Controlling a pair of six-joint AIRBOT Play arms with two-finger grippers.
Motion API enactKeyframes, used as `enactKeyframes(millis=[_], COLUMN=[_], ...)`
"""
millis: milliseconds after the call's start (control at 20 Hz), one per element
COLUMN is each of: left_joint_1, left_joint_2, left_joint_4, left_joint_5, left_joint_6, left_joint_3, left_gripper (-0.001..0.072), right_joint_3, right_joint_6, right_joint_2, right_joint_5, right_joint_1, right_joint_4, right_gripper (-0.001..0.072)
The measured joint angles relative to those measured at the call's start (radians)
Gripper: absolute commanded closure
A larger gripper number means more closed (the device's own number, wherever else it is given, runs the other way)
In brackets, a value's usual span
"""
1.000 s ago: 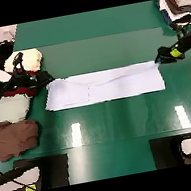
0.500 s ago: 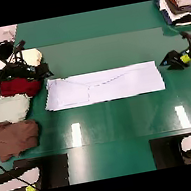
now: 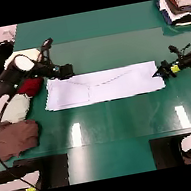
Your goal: Fold the shirts.
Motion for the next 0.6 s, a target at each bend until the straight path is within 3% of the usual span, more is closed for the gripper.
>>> enactKeyframes(millis=[250,600], left_joint_1=[-0.089,-0.231], left_joint_2=[-0.125,-0.38], left_joint_4=[-0.006,-0.048], left_joint_5=[0.063,0.082], left_joint_6=[-0.035,-0.045], left_joint_3=[0.081,0.253], left_gripper=[0.0687,0.0687], right_joint_3=[0.104,0.356], right_joint_6=[-0.004,0.104], right_joint_2=[0.066,0.206], right_joint_5=[0.042,0.057], right_joint_1=[0.053,0.24], right_joint_4=[0.04,0.072], right_gripper=[0.0699,0.0699])
